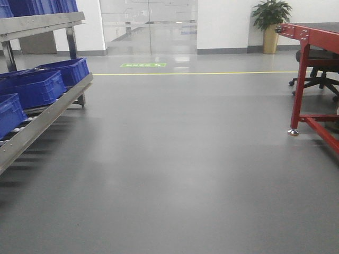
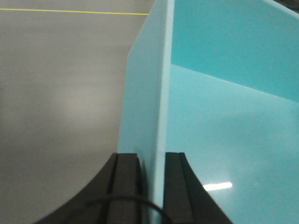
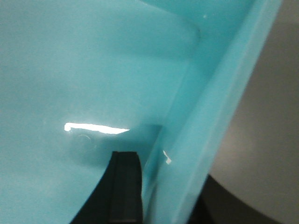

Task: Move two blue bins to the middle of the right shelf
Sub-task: 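Drive across the floor carrying the bin in both grippers, then turn and drive up to the shelf with the blue bins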

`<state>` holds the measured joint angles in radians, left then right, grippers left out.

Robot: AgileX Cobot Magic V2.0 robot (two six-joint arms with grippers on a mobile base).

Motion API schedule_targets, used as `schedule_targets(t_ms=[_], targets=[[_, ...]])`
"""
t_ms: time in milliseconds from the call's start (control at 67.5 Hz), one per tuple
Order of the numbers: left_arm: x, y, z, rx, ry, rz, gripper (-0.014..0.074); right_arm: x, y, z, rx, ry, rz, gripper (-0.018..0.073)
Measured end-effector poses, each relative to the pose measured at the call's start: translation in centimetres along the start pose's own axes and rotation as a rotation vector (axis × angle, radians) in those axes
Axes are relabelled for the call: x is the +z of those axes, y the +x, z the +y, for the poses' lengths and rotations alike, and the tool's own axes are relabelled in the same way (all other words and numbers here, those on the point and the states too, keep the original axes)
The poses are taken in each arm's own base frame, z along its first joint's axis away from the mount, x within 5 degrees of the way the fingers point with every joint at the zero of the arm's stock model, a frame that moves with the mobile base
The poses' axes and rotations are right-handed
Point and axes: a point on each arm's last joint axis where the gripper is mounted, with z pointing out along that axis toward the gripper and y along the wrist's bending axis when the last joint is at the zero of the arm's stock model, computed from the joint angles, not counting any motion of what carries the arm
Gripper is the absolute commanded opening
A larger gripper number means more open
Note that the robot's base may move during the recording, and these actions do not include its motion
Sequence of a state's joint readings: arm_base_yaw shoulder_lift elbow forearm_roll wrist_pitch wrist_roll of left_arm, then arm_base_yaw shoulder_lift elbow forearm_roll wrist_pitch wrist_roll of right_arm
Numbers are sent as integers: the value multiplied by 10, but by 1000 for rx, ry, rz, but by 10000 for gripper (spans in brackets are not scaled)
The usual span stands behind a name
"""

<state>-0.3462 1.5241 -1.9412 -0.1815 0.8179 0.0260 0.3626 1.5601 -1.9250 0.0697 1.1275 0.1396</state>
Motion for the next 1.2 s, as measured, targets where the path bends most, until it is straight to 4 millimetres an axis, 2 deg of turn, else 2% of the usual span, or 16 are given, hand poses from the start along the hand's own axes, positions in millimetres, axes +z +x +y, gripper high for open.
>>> schedule_targets(t_ms=[400,785,1200], targets=[[1,0,0,-3,2,-4,-111,0,0,0,0,0,0,-153],[20,4,3,-14,2,-4,-111,1,-6,-3,-1,14,-63,-153],[28,7,4,-22,5,8,-111,1,-9,-5,-3,25,-89,-153]])
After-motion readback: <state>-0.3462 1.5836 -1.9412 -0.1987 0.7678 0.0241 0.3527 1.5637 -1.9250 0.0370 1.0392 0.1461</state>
